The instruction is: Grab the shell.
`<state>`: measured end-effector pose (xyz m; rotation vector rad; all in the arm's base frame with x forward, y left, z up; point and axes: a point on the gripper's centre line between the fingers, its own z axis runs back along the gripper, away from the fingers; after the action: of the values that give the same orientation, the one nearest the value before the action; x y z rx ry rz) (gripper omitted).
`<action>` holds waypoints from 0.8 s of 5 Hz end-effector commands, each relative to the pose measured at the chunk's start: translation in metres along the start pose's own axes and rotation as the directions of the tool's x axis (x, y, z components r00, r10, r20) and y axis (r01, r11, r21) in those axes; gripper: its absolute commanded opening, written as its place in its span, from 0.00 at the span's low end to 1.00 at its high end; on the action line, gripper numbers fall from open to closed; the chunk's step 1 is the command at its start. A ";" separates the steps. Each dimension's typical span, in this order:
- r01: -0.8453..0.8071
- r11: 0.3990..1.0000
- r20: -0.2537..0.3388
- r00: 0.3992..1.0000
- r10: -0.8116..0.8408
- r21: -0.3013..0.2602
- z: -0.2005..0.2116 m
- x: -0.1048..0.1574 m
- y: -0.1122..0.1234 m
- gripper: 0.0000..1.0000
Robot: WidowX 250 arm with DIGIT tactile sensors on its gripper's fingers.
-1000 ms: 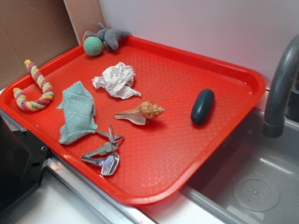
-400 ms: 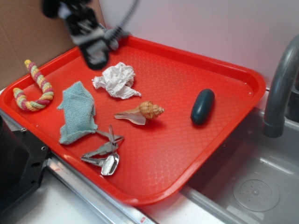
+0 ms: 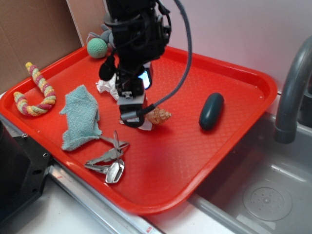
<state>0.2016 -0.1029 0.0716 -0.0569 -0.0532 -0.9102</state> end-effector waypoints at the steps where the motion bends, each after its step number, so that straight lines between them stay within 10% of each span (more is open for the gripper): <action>1: 0.068 0.998 0.036 0.997 -0.068 -0.005 -0.038 0.007 -0.003 1.00; 2: 0.087 0.996 0.028 0.996 -0.087 -0.007 -0.052 0.016 -0.005 1.00; 3: 0.077 0.997 0.001 0.997 -0.077 -0.004 -0.053 0.019 -0.010 0.00; 4: 0.047 0.999 0.048 0.998 -0.048 0.016 -0.028 0.011 -0.011 0.00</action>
<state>0.2059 -0.1145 0.0367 -0.0675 -0.0621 -0.9532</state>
